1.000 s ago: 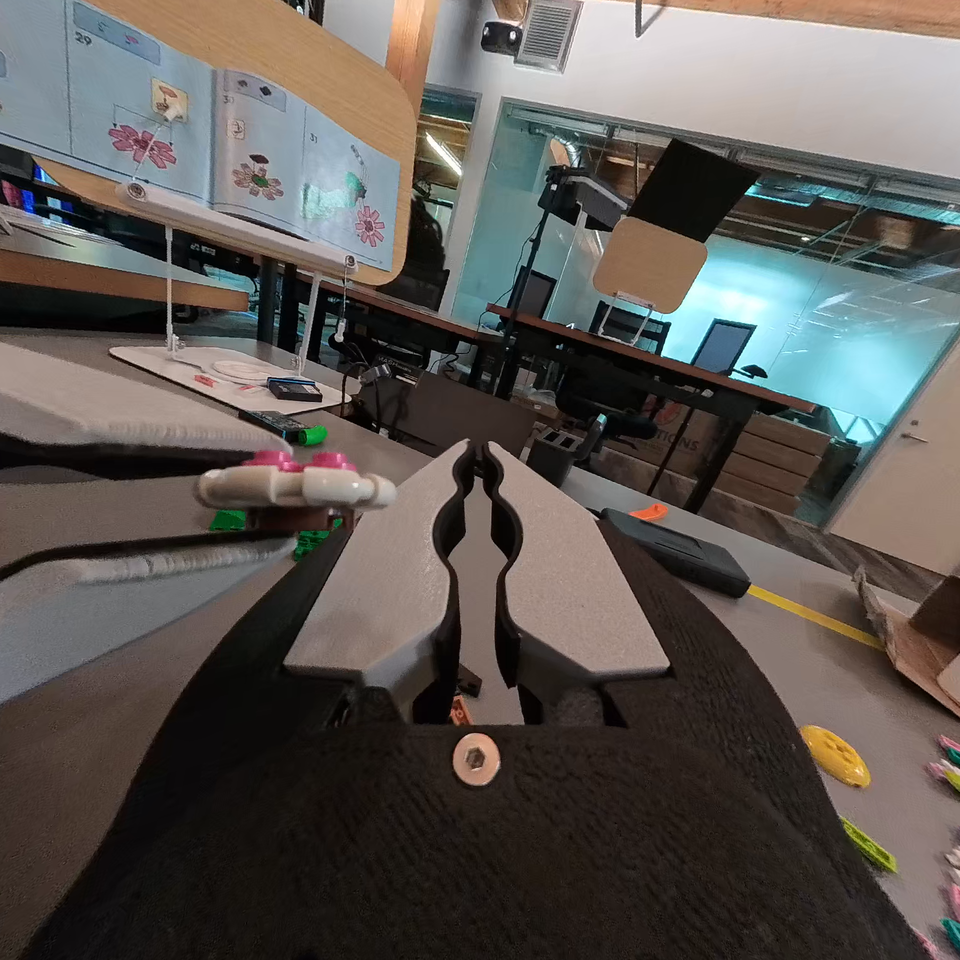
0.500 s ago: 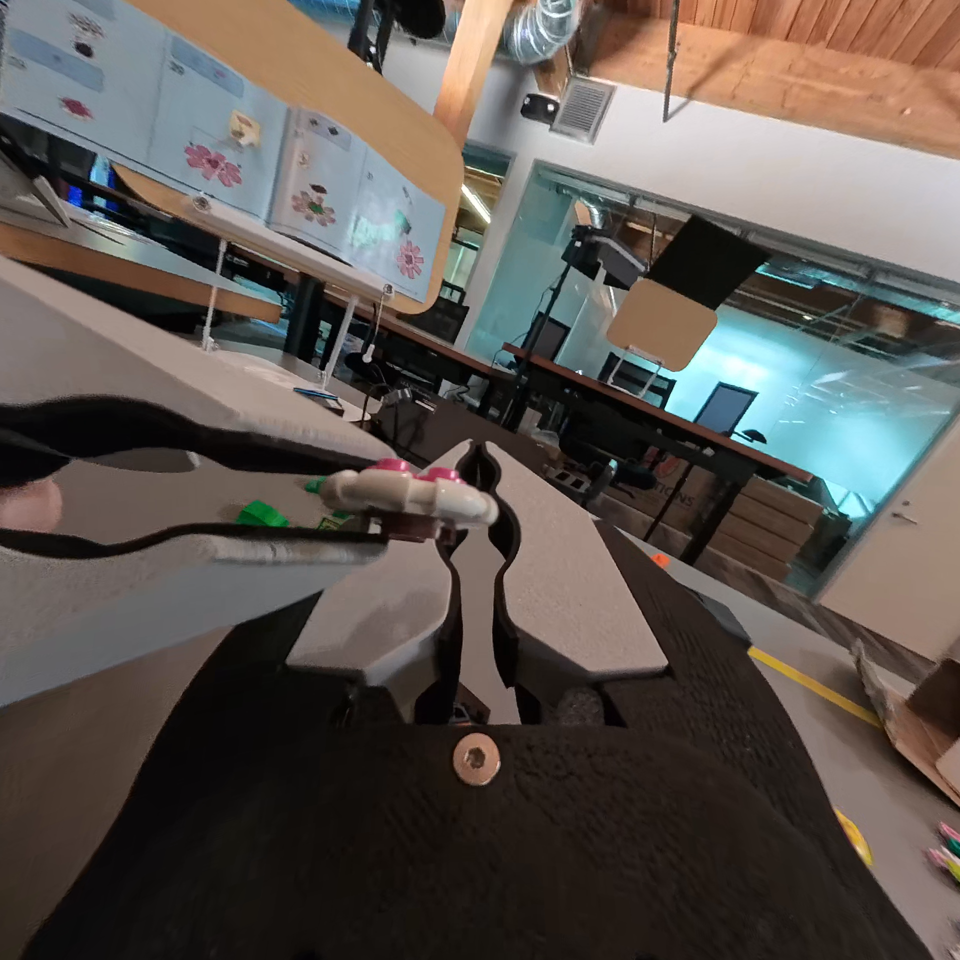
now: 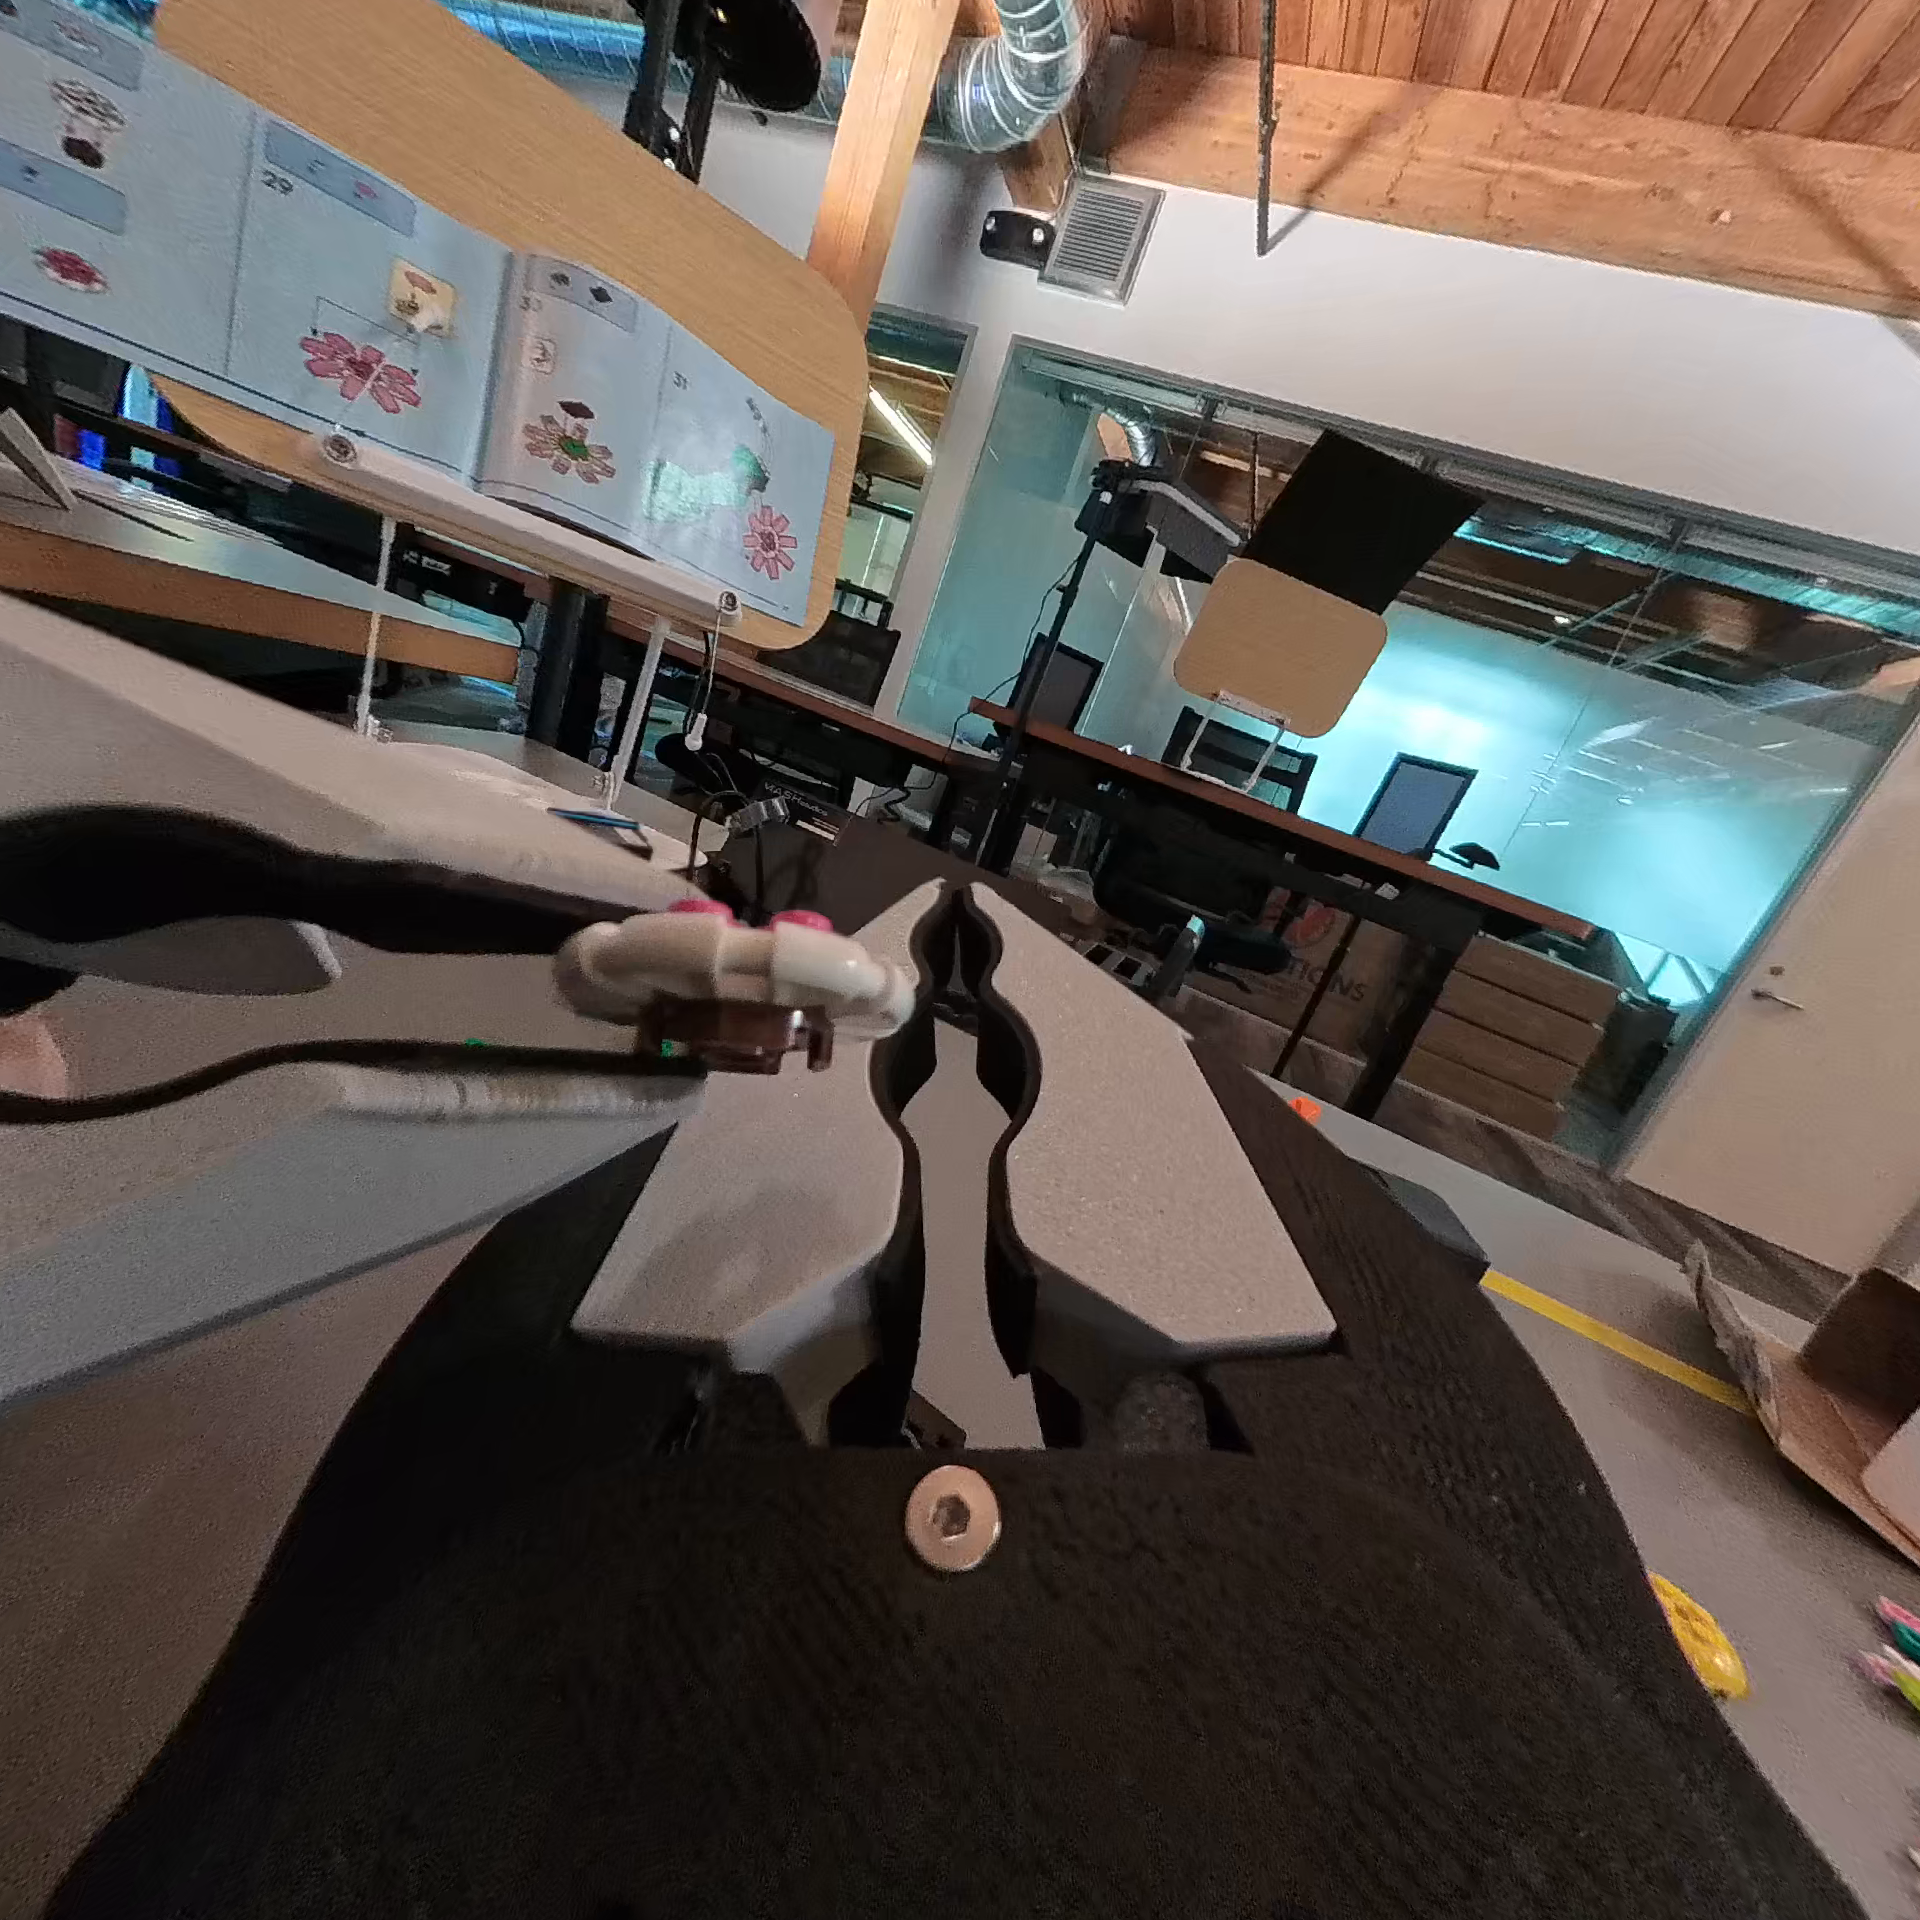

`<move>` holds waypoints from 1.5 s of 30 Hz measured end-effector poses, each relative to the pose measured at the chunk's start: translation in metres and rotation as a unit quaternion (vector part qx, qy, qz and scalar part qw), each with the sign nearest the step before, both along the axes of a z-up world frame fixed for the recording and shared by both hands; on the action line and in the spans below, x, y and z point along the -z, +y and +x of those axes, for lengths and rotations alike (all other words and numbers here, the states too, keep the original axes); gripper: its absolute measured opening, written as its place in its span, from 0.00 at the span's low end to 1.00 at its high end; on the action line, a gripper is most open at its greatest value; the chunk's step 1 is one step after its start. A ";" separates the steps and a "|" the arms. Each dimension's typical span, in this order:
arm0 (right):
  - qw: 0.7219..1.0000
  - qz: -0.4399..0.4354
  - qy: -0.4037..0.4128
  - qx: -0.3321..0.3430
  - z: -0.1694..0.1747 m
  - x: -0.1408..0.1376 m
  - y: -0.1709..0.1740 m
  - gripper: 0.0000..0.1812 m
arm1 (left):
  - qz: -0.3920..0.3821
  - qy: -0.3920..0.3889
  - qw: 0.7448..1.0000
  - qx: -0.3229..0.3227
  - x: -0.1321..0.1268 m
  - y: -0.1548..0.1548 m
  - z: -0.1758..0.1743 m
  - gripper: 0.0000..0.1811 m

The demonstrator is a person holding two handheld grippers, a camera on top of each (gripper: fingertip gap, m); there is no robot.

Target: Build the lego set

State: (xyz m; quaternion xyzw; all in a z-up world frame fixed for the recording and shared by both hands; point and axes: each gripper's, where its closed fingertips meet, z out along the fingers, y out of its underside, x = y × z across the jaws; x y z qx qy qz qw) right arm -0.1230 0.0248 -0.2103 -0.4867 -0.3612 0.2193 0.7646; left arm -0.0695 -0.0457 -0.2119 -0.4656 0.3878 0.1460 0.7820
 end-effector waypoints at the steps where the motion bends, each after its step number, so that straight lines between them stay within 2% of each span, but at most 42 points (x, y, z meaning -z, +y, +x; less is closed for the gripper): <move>1: 1.000 0.002 0.000 -0.002 0.000 0.000 -0.001 0.00 | 0.000 -0.001 1.000 0.000 0.000 0.000 0.000 0.04; 17: 1.000 -0.002 0.007 -0.002 0.002 -0.001 0.003 0.00 | 0.005 0.005 1.000 0.006 -0.001 -0.002 0.004 0.04; 21: 0.999 -0.003 0.009 0.038 0.009 -0.001 0.017 0.02 | 0.007 0.009 1.000 -0.002 -0.001 -0.002 -0.001 0.04; 24: 0.998 0.002 0.020 0.060 0.022 -0.005 0.021 0.03 | 0.005 0.013 1.000 -0.014 0.001 0.000 -0.004 0.04; 26: 0.994 0.014 0.022 0.103 0.043 -0.012 0.029 0.03 | 0.007 0.014 1.000 -0.021 0.000 0.000 -0.006 0.04; 28: 0.988 0.053 0.043 0.135 0.074 -0.040 0.024 0.04 | 0.008 0.016 0.999 -0.033 0.001 0.001 -0.008 0.04; 30: 0.990 0.049 0.070 0.116 0.097 -0.065 0.010 0.03 | 0.009 0.021 0.999 -0.047 0.001 0.003 -0.012 0.04; 31: 0.995 -0.013 0.069 0.068 0.096 -0.065 0.003 0.03 | 0.014 0.029 0.998 -0.054 0.001 0.003 -0.013 0.04; 32: 0.992 -0.114 0.059 -0.004 0.089 -0.054 -0.008 0.07 | 0.019 0.041 0.997 -0.063 0.001 0.004 -0.014 0.04; 33: 0.970 -0.222 0.063 -0.078 0.081 -0.044 -0.022 0.12 | 0.027 0.061 0.995 -0.071 0.002 0.004 -0.014 0.04; 34: 0.940 -0.308 0.082 -0.121 0.080 -0.038 -0.031 0.17 | 0.037 0.087 0.992 -0.079 0.003 0.004 -0.011 0.04; 35: 0.925 -0.346 0.116 -0.107 0.088 -0.036 -0.030 0.18 | 0.049 0.121 0.988 -0.086 0.006 0.004 -0.008 0.04; 36: 0.922 -0.351 0.135 -0.086 0.096 -0.034 -0.031 0.15 | 0.052 0.157 0.982 -0.095 0.012 0.005 -0.004 0.04; 38: 0.902 -0.407 0.118 -0.078 0.097 -0.014 -0.041 0.15 | 0.073 0.206 0.971 -0.101 0.017 0.004 0.005 0.04; 40: 0.855 -0.492 0.104 -0.130 0.085 0.005 -0.060 0.18 | 0.094 0.230 0.964 -0.090 0.017 -0.003 0.015 0.04; 42: 0.803 -0.553 0.125 -0.182 0.076 0.012 -0.074 0.18 | 0.110 0.253 0.958 -0.082 0.019 -0.007 0.022 0.04; 45: 0.766 -0.582 0.184 -0.199 0.075 0.016 -0.071 0.09 | 0.118 0.265 0.954 -0.079 0.020 -0.010 0.026 0.04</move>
